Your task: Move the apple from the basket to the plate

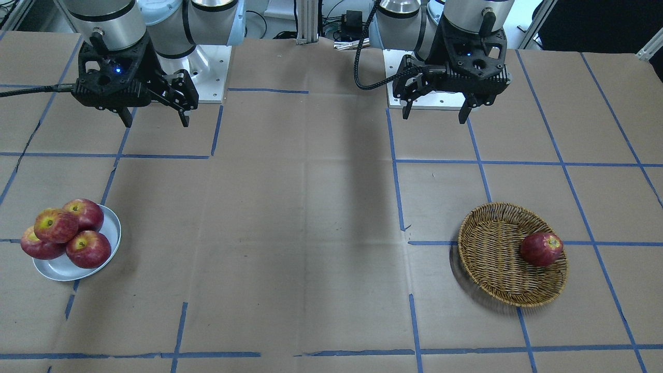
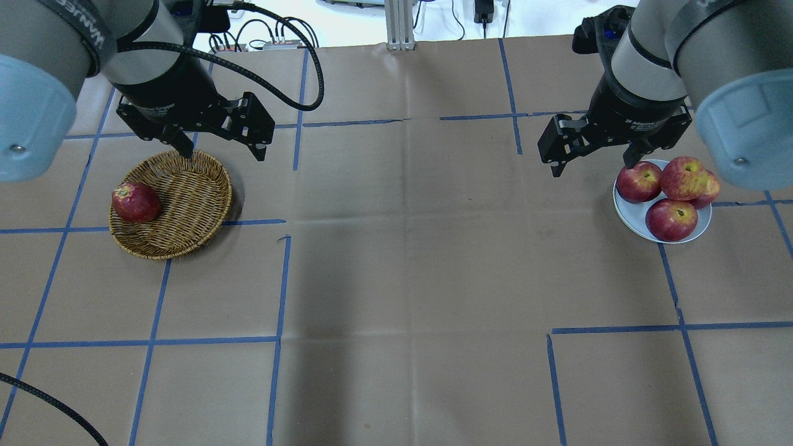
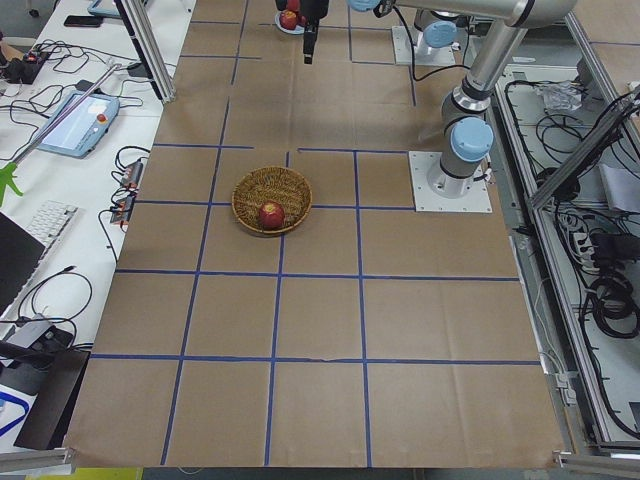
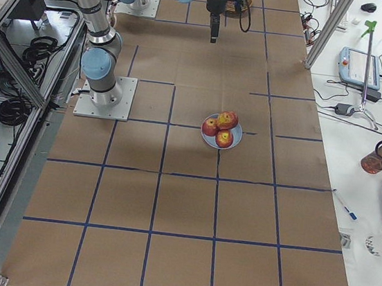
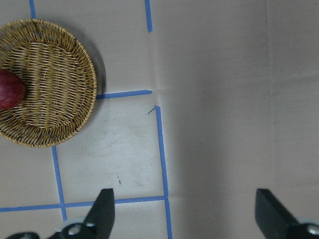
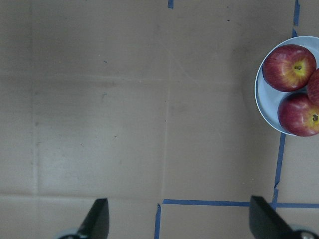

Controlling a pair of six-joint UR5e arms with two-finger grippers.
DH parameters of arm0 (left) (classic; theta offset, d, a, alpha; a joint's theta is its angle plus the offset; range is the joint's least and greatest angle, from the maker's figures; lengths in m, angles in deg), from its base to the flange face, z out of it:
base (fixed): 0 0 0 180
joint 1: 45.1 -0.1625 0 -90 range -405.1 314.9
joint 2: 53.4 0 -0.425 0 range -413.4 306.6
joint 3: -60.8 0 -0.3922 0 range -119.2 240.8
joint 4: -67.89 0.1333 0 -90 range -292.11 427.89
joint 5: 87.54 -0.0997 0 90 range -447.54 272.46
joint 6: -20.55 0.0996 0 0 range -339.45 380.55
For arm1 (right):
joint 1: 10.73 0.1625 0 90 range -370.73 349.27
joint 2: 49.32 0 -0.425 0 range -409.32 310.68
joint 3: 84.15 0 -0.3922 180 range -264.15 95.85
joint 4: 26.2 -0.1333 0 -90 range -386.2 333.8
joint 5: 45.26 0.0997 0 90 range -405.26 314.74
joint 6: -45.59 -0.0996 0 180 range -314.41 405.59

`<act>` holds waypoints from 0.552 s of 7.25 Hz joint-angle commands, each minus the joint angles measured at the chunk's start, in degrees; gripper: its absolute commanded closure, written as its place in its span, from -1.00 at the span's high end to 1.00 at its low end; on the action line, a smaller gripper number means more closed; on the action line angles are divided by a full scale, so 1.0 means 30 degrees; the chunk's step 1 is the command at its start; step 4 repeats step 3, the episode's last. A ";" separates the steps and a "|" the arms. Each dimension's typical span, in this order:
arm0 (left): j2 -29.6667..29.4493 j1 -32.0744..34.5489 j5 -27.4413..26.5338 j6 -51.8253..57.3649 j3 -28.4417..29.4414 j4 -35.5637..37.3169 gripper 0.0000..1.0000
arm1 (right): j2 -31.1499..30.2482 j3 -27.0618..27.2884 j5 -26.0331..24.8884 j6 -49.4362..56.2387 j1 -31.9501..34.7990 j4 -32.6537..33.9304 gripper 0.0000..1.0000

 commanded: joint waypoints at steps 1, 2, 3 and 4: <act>-0.0002 -0.0004 0.0022 -0.0022 0.0050 0.0028 0.99 | -0.0009 -0.0016 0.0004 0.0019 -0.0092 -0.0123 1.00; -0.0002 -0.0004 0.0022 -0.0022 0.0080 -0.0001 0.99 | -0.0038 0.0013 0.0004 0.0019 -0.0063 -0.0123 1.00; -0.0002 -0.0004 0.0022 -0.0022 0.0080 0.0028 0.99 | -0.0125 0.0158 0.0004 0.0019 -0.0063 -0.0123 1.00; -0.0002 -0.0004 0.0022 -0.0022 0.0080 0.0028 0.99 | -0.0125 0.0158 0.0004 0.0019 -0.0063 -0.0123 1.00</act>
